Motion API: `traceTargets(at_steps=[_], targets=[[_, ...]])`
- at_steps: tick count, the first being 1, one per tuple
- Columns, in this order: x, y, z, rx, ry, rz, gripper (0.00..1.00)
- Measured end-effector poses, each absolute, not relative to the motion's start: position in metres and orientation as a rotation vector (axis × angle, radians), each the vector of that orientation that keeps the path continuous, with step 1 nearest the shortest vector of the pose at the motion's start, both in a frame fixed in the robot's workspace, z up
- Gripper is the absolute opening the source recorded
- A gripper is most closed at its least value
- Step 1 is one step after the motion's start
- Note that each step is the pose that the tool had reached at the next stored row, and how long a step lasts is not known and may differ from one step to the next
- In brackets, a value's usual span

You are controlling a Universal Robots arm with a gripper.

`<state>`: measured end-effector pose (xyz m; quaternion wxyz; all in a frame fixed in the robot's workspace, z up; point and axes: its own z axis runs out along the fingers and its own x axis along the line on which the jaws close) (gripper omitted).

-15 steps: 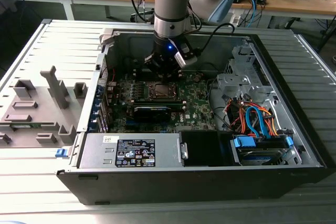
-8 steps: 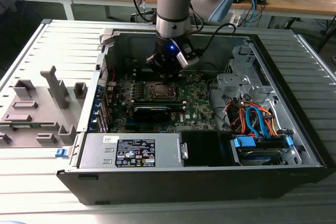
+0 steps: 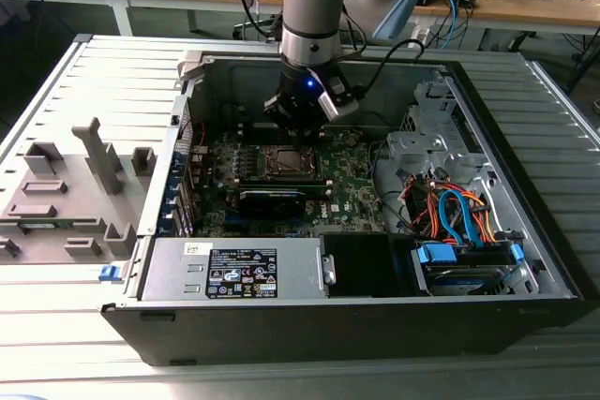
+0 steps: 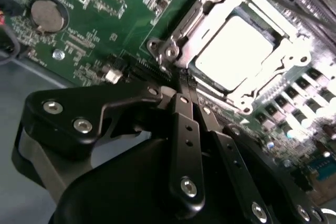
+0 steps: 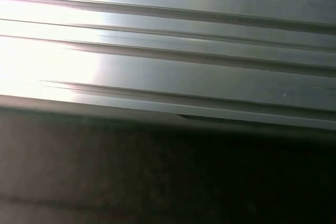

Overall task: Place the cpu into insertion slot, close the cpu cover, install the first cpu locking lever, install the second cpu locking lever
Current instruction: 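Install the first cpu locking lever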

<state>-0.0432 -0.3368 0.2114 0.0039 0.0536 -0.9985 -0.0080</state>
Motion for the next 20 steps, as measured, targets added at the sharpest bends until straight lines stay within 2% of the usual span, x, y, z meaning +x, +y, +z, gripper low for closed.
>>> traceTargets(at_steps=[6,10,13,16,20], targets=[[-0.043,-0.341,0.222,0.168,-3.129,-0.028,0.11],[-0.043,-0.359,0.222,0.168,-3.129,-0.022,0.11],[-0.043,-0.363,0.221,0.167,-3.128,0.011,0.11],[-0.043,-0.365,0.221,0.163,-3.125,0.078,0.11],[-0.043,-0.367,0.222,0.151,-3.124,0.090,0.11]])
